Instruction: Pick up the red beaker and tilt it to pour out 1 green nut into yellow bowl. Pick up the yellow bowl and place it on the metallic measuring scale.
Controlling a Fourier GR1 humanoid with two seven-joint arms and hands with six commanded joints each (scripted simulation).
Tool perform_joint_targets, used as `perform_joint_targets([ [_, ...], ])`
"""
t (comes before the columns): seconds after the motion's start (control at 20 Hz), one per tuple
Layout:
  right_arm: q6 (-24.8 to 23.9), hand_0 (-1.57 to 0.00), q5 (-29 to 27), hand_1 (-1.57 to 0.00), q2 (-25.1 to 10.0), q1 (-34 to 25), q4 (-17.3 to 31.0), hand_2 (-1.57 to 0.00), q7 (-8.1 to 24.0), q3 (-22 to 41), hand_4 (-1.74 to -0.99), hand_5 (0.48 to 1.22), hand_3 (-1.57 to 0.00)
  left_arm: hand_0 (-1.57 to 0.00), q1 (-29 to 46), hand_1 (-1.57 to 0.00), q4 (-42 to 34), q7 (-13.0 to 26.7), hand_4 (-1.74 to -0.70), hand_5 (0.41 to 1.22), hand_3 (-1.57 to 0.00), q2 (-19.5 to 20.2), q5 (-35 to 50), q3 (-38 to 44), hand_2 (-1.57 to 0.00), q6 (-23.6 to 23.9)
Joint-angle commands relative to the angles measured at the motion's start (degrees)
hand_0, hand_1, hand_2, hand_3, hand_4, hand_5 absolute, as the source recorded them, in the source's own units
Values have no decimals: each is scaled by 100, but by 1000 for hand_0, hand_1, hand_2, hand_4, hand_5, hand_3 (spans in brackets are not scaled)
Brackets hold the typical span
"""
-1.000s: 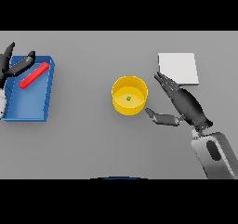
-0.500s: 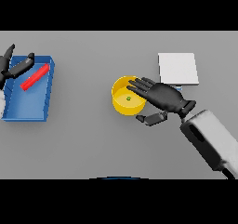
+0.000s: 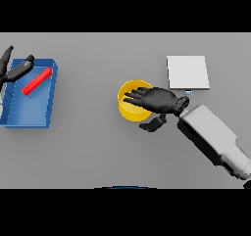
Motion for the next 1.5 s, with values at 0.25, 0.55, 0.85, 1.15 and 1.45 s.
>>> perform_joint_targets([
  [0.25, 175, 1, 162, 1, 152, -371, 635, 1, -29, 229, -1186, 684, -8, 1, 9, 1, 86, -17, -797, 704, 1, 28, -17, 14, 1, -24],
  [0.55, 181, -193, 187, -183, 323, -377, 730, -189, 57, 293, -1309, 891, -215, 1, -72, 1, 83, 40, -791, 711, 1, -14, -55, -47, 1, -31],
  [0.85, 199, -1205, 113, -1189, 150, -384, 667, -1129, -251, 318, -1611, 1135, -969, 1, -27, 1, 125, -34, -785, 709, 1, -8, -101, -67, 1, -16],
  [1.15, 485, -1475, -79, -1471, 95, -416, 512, -1353, 18, 271, -1707, 1198, -1185, 1, -44, 1, 83, -83, -786, 707, 1, 5, -38, -40, 1, -61],
  [1.45, 880, -1546, -373, -1545, -201, -451, -79, -1459, 227, 42, -1732, 1215, -1160, 1, -36, 1, 110, -96, -771, 707, 1, 5, -116, -65, 1, 4],
])
